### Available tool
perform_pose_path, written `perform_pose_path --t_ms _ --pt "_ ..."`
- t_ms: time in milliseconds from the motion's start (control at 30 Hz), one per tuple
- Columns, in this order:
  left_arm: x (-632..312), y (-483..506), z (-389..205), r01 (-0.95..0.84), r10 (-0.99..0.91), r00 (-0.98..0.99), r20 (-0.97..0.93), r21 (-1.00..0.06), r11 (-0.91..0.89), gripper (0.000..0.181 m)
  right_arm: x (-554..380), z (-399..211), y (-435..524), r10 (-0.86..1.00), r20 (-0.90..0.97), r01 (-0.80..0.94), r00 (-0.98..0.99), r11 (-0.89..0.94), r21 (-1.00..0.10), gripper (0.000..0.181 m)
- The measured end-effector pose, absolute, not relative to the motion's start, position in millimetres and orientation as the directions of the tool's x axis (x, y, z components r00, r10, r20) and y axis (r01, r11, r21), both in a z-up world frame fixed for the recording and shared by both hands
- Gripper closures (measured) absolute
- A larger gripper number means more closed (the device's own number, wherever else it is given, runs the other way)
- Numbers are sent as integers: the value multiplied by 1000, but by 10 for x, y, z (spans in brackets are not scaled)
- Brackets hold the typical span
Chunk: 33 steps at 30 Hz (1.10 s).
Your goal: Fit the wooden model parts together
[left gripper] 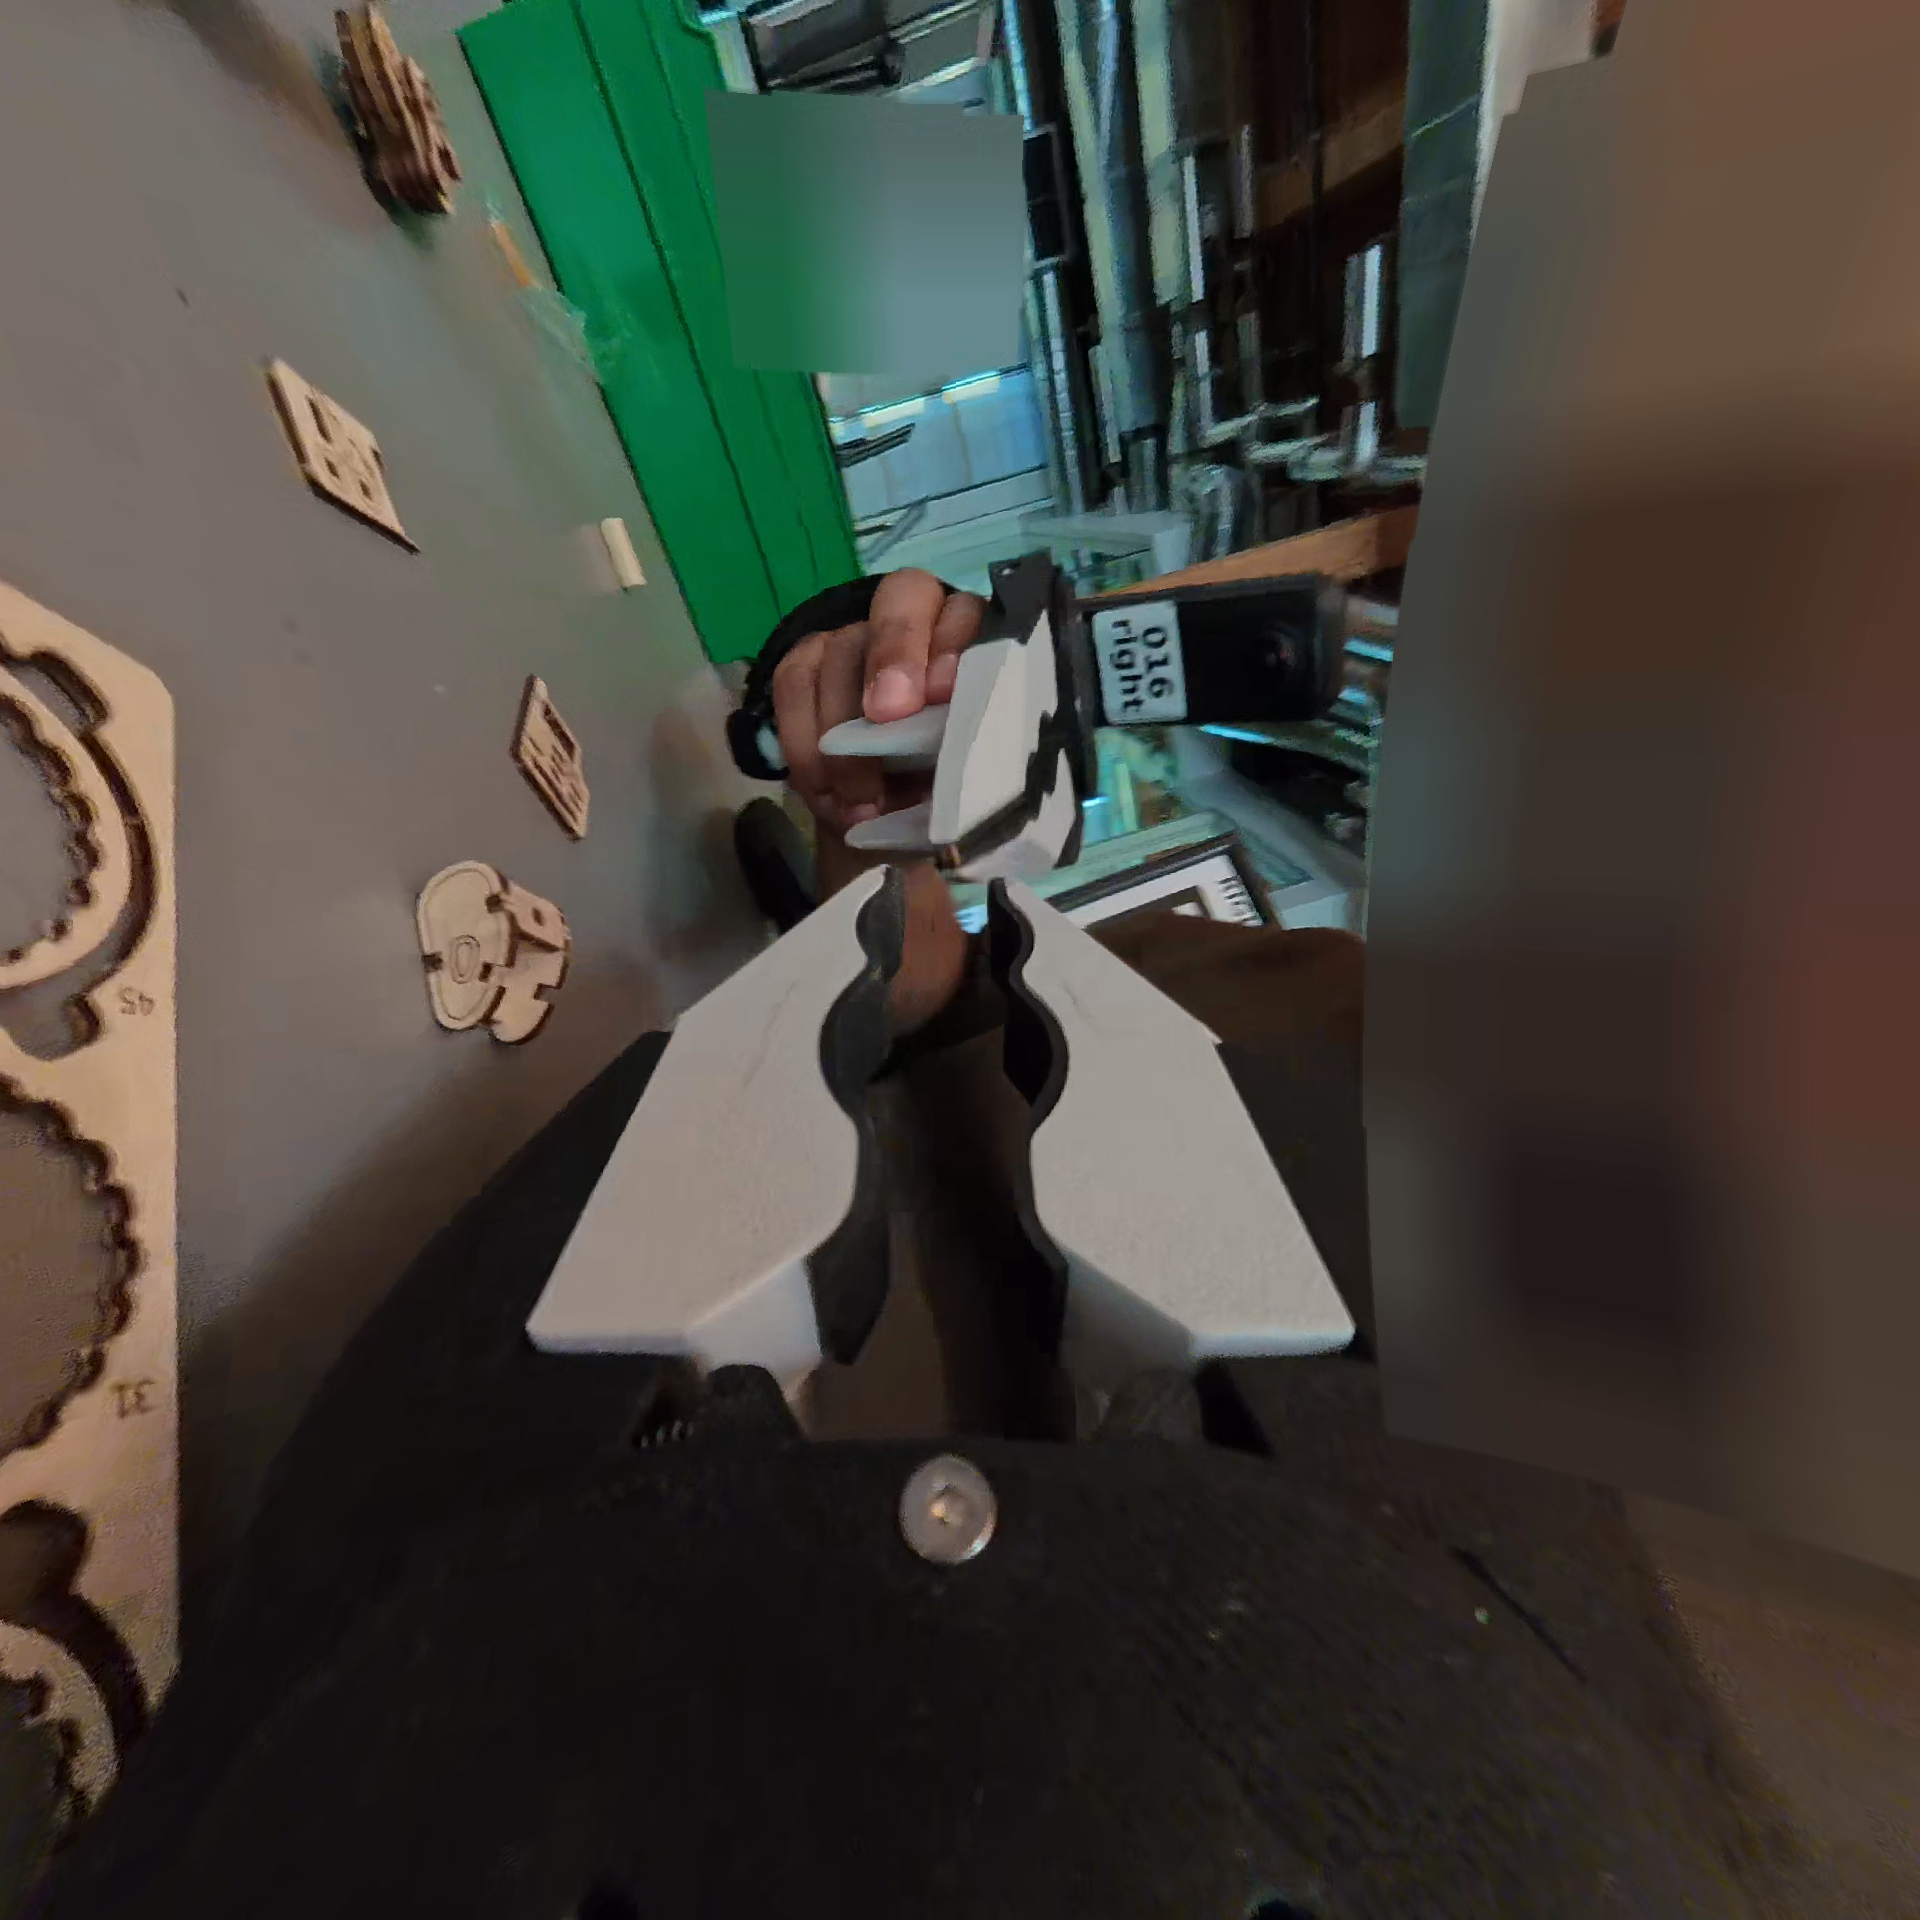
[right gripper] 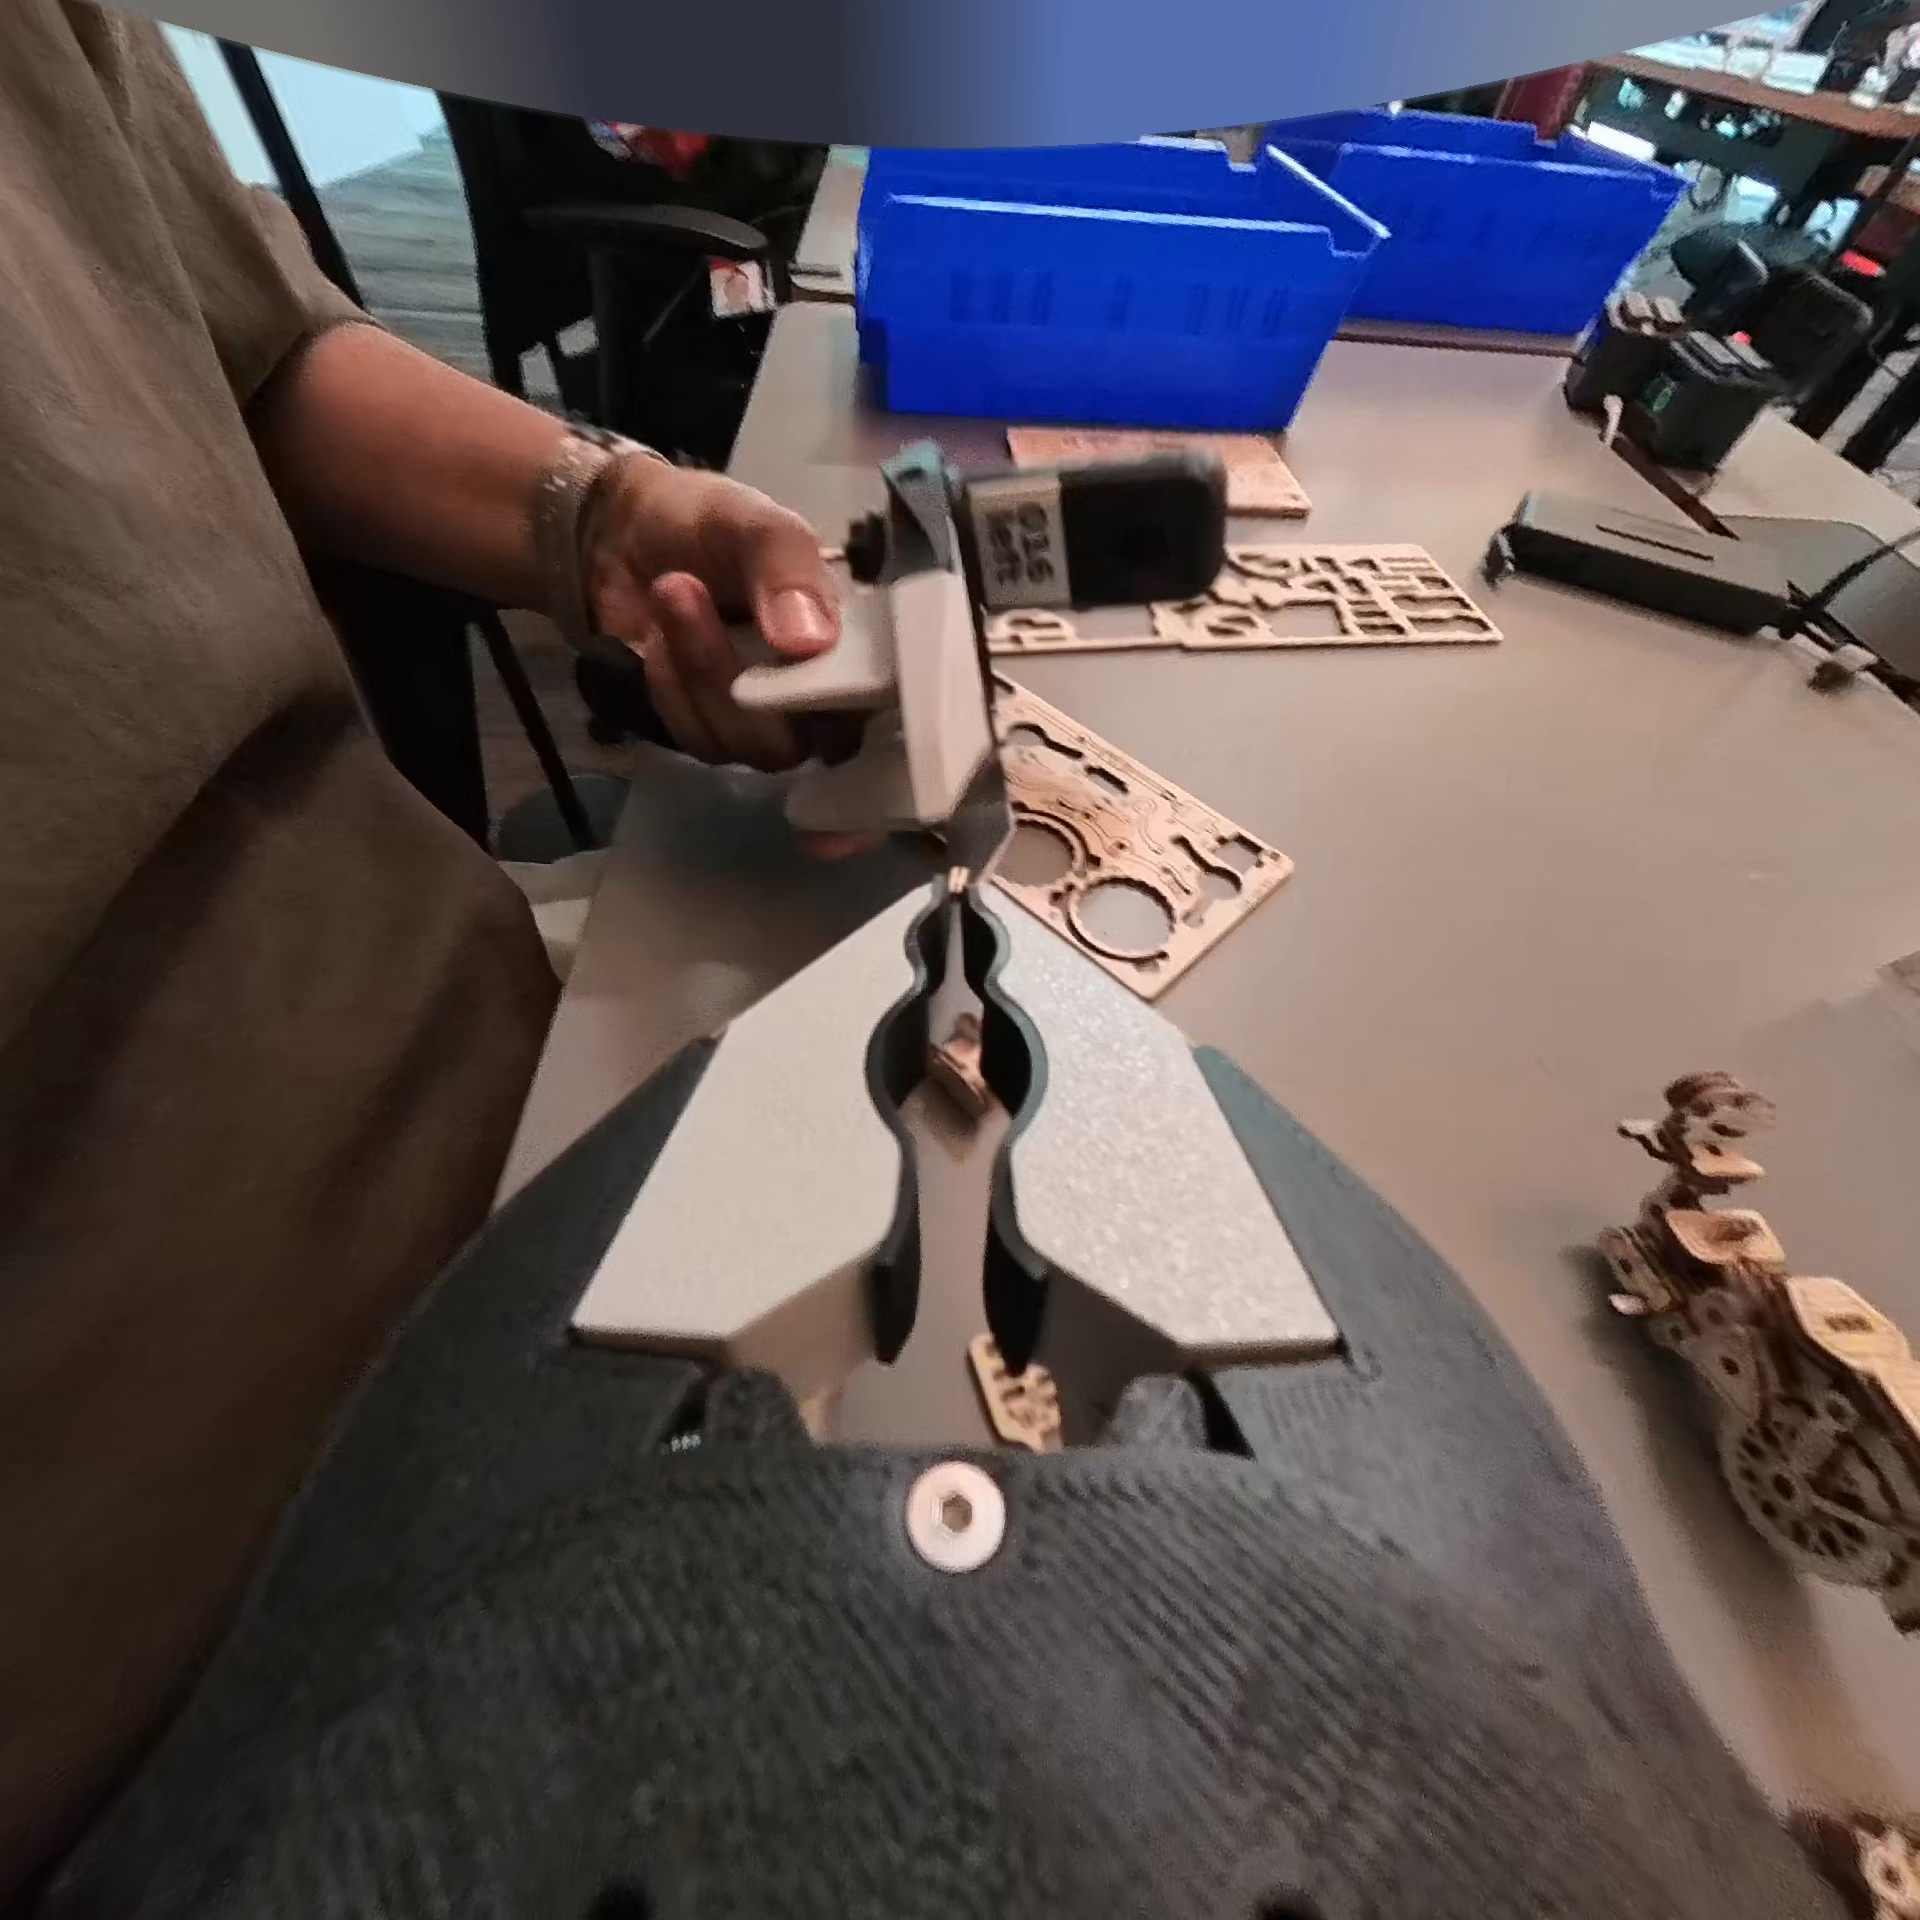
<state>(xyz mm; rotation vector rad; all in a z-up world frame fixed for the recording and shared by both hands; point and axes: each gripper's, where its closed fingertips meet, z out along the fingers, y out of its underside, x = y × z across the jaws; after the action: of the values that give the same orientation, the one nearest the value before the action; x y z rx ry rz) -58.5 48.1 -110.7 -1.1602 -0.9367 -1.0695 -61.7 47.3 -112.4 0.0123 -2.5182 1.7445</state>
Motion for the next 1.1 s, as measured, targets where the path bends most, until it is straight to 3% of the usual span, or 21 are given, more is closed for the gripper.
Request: perform_pose_path --t_ms 67,167,267,600,900,1100 --pt "-625 491 -1137 932 -23 355 935 -352 91 156 -733 -1169 544 72 79 -43 -994 405 -913 181" --pt "-691 470 -1311 809 328 537 777 -585 62 141 -814 -1211 641 60 78 -39 -995 482 -875 181" --pt "-742 369 -1583 707 604 577 550 -706 -33 131 -816 -1307 686 -1 78 -64 -997 582 -811 181" --pt "-741 459 -2002 497 678 732 71 -736 -460 124 -768 -1657 564 -174 -62 -97 -983 771 -629 181" --pt "-740 476 -1991 534 661 734 158 -735 -417 140 -780 -1781 508 -414 -58 -366 -908 854 -371 181" --pt "-752 475 -2020 529 663 736 134 -726 -440 152 -775 -1751 485 -459 -110 -415 -882 865 -281 181"
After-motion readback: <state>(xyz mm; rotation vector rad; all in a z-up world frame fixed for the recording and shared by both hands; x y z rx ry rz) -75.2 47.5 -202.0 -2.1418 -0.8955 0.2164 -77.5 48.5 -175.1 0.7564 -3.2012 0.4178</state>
